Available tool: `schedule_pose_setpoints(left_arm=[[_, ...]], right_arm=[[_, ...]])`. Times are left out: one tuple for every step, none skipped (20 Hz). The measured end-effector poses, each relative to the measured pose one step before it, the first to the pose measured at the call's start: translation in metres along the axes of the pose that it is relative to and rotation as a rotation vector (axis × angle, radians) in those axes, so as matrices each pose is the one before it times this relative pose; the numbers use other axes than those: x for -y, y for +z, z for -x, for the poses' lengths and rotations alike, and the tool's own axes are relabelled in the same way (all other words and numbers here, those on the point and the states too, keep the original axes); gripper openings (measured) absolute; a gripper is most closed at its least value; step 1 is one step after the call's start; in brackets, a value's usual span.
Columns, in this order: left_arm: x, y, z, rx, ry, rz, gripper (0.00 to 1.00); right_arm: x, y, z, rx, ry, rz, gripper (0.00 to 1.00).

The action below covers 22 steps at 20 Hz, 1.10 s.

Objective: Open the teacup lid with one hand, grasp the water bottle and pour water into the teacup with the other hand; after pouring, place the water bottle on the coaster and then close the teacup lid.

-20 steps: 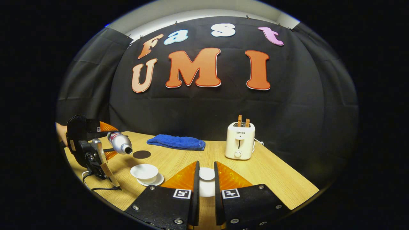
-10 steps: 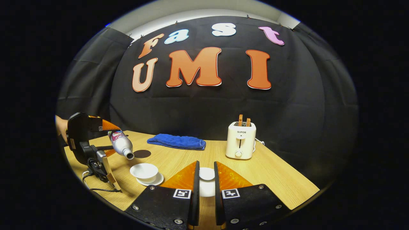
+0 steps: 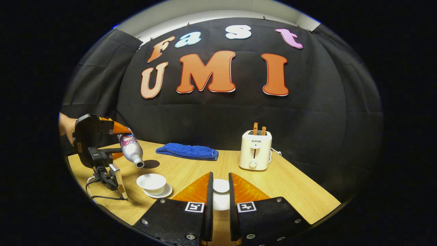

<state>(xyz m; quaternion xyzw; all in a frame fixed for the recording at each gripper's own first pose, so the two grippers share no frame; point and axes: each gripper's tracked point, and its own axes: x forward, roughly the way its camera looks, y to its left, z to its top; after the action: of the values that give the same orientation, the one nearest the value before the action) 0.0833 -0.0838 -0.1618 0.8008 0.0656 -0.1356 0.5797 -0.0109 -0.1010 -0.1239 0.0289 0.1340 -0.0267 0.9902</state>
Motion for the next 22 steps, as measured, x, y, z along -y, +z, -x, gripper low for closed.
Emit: schedule_pose_setpoints(left_arm=[[-0.00210, 0.00044, -0.00014, 0.00060, 0.00430, -0.01139, 0.85], [-0.00236, -0.00147, 0.00173, -0.00161, 0.00735, -0.01205, 0.82], [-0.00343, 0.00051, -0.00097, 0.00010, 0.00986, -0.01200, 0.88], [-0.00369, -0.00092, -0.00098, -0.00203, 0.01049, -0.01030, 0.85], [-0.00336, -0.00007, -0.00054, -0.00126, 0.01287, -0.01035, 0.82], [-0.00384, -0.00072, 0.00001, -0.00374, 0.01298, -0.00810, 0.85], [-0.00363, -0.00072, -0.00154, -0.00250, 0.01189, -0.00885, 0.85], [-0.00444, -0.00195, -0.00034, -0.00560, 0.01227, -0.00847, 0.84], [-0.00461, -0.00121, -0.00069, -0.00240, 0.01108, -0.00984, 0.85], [-0.00871, -0.00275, 0.00240, -0.00310, 0.01263, -0.00977, 0.85], [-0.00482, -0.00339, 0.00252, -0.00139, 0.00711, -0.00497, 0.85], [-0.00433, -0.00246, -0.00127, -0.00273, 0.00887, -0.00442, 0.85], [-0.00435, -0.00305, -0.00067, -0.00440, 0.00868, -0.00613, 0.85], [-0.00458, -0.00253, 0.00055, -0.00417, 0.01107, -0.00534, 0.84], [-0.00451, -0.00264, 0.00010, -0.00170, 0.00852, 0.00303, 0.82], [-0.00590, -0.00373, 0.00031, -0.00556, 0.00714, 0.01501, 0.87], [-0.00406, -0.00405, 0.00021, -0.00880, 0.00924, 0.00718, 0.84], [-0.00657, -0.00153, 0.00025, -0.00099, 0.01357, -0.00298, 0.84], [-0.00440, -0.00164, -0.00047, -0.00242, 0.01098, -0.00428, 0.84], [-0.00363, -0.00237, -0.00121, -0.00374, 0.00671, -0.00373, 0.82], [-0.00264, -0.00075, -0.00107, -0.00150, 0.00504, -0.00299, 0.82], [-0.00429, -0.00094, -0.00060, -0.00191, 0.00865, -0.00623, 0.84]], right_arm=[[0.00164, -0.00082, -0.00021, -0.00014, -0.00383, -0.00133, 0.20], [0.00056, -0.00001, 0.00030, -0.00143, 0.00096, -0.00057, 0.20], [0.00104, 0.00040, -0.00024, 0.00119, -0.00226, -0.00208, 0.20], [0.00084, 0.00062, 0.00042, 0.00221, -0.00054, -0.00189, 0.20], [-0.00056, -0.00011, 0.00034, 0.00113, 0.00204, -0.00068, 0.20], [0.00037, 0.00087, -0.00014, 0.00264, -0.00229, -0.00006, 0.20], [-0.00004, 0.00047, 0.00064, 0.00044, 0.00220, 0.00235, 0.20], [0.00129, -0.00042, 0.00059, 0.00157, -0.00385, 0.00143, 0.20], [0.00008, 0.00048, -0.00038, 0.00058, 0.00178, 0.00130, 0.20], [-0.00060, 0.00039, 0.00042, 0.00104, -0.00072, -0.00117, 0.20], [0.00023, 0.00054, 0.00030, 0.00152, 0.00120, -0.00134, 0.20], [-0.00053, 0.00062, 0.00063, 0.00087, 0.00230, -0.00084, 0.20], [0.00087, -0.00016, 0.00013, 0.00141, -0.00155, 0.00034, 0.20], [-0.00020, 0.00071, -0.00001, 0.00088, 0.00181, 0.00193, 0.20], [0.00105, 0.00073, 0.00052, 0.00270, -0.00474, -0.00088, 0.20], [0.00112, 0.00054, -0.00032, -0.00242, -0.00331, -0.00349, 0.20], [-0.00022, 0.00056, 0.00125, 0.00247, 0.00085, -0.00329, 0.20], [-0.00022, 0.00183, 0.00029, 0.00330, 0.00233, -0.00020, 0.20], [0.00098, -0.00026, -0.00012, 0.00001, -0.00048, 0.00244, 0.20], [0.00118, 0.00070, 0.00014, 0.00136, -0.00118, 0.00289, 0.20], [0.00085, 0.00117, 0.00084, 0.00129, -0.00027, 0.00211, 0.20], [0.00052, 0.00168, -0.00018, 0.00328, -0.00051, 0.00084, 0.20]])
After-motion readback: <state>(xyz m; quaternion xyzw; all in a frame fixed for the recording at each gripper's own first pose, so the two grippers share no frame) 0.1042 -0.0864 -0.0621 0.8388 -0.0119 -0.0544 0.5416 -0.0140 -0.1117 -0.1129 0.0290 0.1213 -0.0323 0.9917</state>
